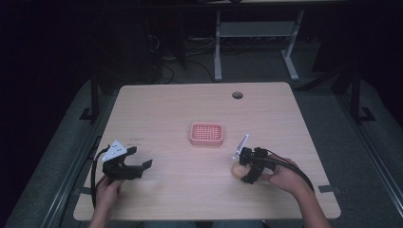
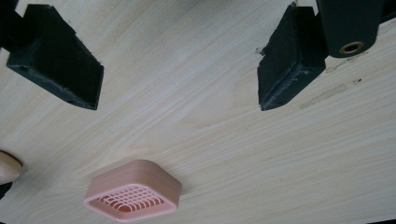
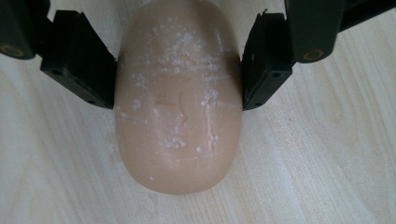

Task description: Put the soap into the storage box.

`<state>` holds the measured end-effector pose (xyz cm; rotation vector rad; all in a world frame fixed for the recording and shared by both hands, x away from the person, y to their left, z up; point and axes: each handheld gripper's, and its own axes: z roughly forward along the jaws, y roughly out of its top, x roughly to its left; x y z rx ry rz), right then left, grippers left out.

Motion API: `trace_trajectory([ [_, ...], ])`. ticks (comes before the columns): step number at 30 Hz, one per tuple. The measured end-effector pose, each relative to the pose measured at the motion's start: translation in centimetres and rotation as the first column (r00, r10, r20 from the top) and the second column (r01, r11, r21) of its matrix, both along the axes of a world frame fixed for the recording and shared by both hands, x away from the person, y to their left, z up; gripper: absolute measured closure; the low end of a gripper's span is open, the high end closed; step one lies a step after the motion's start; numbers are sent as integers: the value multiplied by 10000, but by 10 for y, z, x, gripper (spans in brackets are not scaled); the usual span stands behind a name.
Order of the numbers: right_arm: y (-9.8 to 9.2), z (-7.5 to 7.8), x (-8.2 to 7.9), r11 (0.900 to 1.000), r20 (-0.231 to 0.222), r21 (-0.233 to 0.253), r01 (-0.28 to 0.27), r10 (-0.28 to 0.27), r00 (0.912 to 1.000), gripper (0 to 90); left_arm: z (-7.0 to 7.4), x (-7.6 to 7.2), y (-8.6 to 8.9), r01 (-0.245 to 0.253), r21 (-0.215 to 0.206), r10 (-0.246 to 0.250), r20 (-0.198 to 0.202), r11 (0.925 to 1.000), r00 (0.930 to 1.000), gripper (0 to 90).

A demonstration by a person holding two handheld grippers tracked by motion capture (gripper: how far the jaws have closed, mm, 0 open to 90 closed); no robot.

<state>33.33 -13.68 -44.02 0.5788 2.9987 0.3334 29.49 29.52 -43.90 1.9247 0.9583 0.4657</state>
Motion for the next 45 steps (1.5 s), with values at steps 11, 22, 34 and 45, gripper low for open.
trace_trajectory([
  [11, 3, -1, 2, 9999, -114, -71, -100, 99, 9999, 308, 0, 0, 0, 25, -11, -25, -10, 10000, 10000, 143],
  [22, 3, -2, 3, 9999, -183, -64, -101, 100, 9998, 311, 0, 0, 0, -7, -47, 7, -34, 10000, 10000, 143],
  [34, 0, -3, 6, 9998, -386, 145, -158, 163, 9991, 317, 1, 0, 0, -36, -147, 36, -9, 9999, 10000, 142],
  [45, 1, 5, 10, 9984, -158, 542, -140, 148, 9998, 319, 1, 0, 2, -88, -99, 87, -41, 9999, 10000, 143],
])
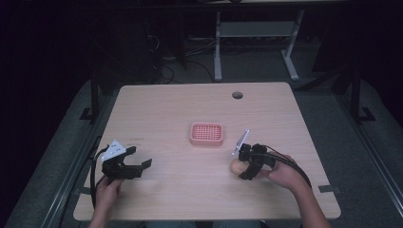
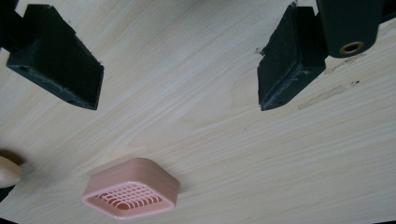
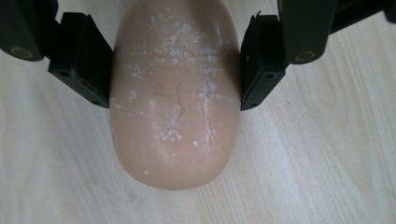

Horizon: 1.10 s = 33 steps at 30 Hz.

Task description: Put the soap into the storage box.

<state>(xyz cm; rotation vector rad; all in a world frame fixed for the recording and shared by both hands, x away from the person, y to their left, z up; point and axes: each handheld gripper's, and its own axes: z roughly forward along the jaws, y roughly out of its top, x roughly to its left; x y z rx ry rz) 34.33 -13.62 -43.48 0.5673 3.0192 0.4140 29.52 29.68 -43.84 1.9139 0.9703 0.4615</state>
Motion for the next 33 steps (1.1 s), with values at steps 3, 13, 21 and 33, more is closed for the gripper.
trace_trajectory([
  [3, 1, 2, 1, 10000, 60, -21, -32, 32, 10000, 319, 0, -1, -1, -12, -115, 12, 27, 9999, 10000, 143],
  [13, 9, 12, 9, 9998, 37, 20, -217, 217, 9998, 318, 0, 0, 2, -32, -132, 32, 11, 9999, 10000, 142],
  [21, 10, 21, 16, 9993, 0, 313, -224, 224, 9997, 318, 0, 0, 2, -26, -152, 26, 9, 9999, 10000, 143],
  [33, 19, 33, 30, 9981, 27, 459, -412, 411, 9992, 319, 0, 0, 2, -87, -266, 88, 33, 9996, 10000, 143],
])
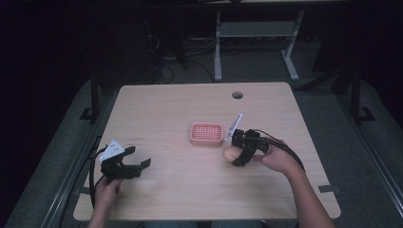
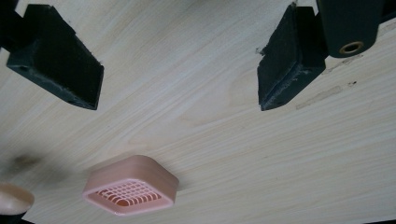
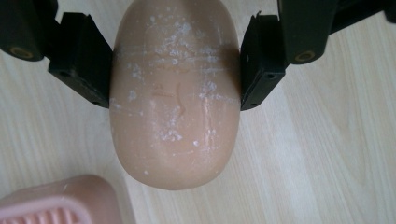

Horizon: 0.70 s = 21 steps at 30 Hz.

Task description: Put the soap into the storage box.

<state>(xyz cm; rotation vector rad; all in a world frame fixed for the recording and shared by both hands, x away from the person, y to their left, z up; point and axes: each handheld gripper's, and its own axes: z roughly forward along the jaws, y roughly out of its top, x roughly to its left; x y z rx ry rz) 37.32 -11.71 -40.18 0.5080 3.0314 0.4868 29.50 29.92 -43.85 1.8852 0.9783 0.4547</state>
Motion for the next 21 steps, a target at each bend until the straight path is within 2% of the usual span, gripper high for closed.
trace_trajectory([
  [3, 1, 2, 3, 9999, -67, 126, 40, -39, 10000, 318, 0, 0, 0, 0, -2, 0, 4, 10000, 10000, 143],
  [21, 18, 14, 25, 9997, -80, 111, -206, 207, 9998, 319, 1, 0, 2, -5, -35, 5, -19, 10000, 10000, 143],
])
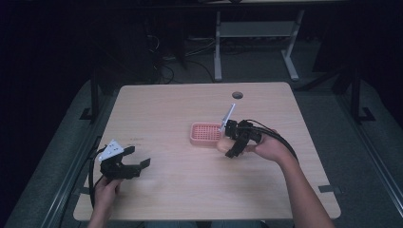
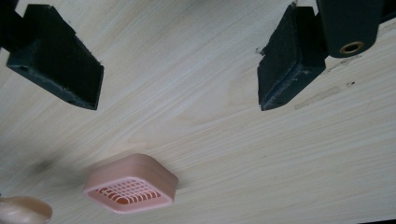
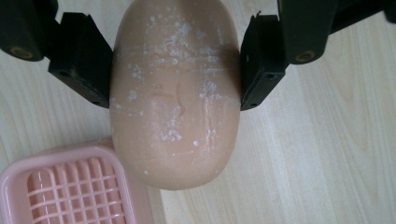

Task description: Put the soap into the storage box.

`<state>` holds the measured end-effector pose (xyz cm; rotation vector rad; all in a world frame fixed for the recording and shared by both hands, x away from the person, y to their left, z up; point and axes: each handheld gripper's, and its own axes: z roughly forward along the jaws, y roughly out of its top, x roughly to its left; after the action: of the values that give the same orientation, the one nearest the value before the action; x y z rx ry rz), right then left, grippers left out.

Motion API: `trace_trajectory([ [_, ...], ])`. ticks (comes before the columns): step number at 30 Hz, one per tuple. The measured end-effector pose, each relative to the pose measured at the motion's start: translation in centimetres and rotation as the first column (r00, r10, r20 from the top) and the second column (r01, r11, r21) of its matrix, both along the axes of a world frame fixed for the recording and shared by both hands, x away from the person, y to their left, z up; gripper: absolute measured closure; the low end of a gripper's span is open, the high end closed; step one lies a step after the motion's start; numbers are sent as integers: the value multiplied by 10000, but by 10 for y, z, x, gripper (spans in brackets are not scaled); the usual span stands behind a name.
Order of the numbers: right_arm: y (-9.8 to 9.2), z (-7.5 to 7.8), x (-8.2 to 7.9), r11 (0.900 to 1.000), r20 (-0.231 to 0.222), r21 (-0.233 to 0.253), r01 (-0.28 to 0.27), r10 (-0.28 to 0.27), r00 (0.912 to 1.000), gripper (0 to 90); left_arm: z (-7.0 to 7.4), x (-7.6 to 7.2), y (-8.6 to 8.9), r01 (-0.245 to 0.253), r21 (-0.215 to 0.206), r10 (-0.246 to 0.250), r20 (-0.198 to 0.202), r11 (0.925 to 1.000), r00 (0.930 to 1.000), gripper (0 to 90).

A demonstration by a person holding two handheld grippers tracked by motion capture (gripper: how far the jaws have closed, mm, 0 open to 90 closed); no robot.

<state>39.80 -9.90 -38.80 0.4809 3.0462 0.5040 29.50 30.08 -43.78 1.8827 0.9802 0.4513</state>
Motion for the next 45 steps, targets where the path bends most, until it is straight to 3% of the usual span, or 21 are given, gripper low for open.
trace_trajectory([
  [12, 17, 6, 17, 9996, 93, -196, -226, 228, 9997, 319, 1, -1, 1, -44, -83, 45, 37, 10000, 10000, 143],
  [17, 18, 4, 21, 9998, 17, -44, -191, 191, 9998, 319, 1, -1, 1, -22, -40, 22, 7, 10000, 10000, 143],
  [27, 27, 2, 35, 9991, -69, -353, -238, 236, 9997, 319, 1, -1, 1, -40, -104, 40, 15, 9999, 10000, 143],
  [30, 29, 1, 38, 9996, -104, -163, -217, 216, 9997, 319, 1, -1, 1, -36, -129, 37, 39, 9999, 10000, 143],
  [33, 33, 0, 43, 9988, -100, -413, -269, 265, 9996, 319, 1, -1, 1, -21, -82, 21, -4, 10000, 10000, 143],
  [41, 41, 2, 53, 9991, -206, -287, -318, 312, 9993, 319, 1, -1, 2, -32, -115, 32, -9, 9999, 10000, 143],
  [45, 45, 2, 57, 9979, -191, -502, -397, 388, 9991, 318, 1, 0, 1, -18, -95, 18, 6, 10000, 10000, 143],
])
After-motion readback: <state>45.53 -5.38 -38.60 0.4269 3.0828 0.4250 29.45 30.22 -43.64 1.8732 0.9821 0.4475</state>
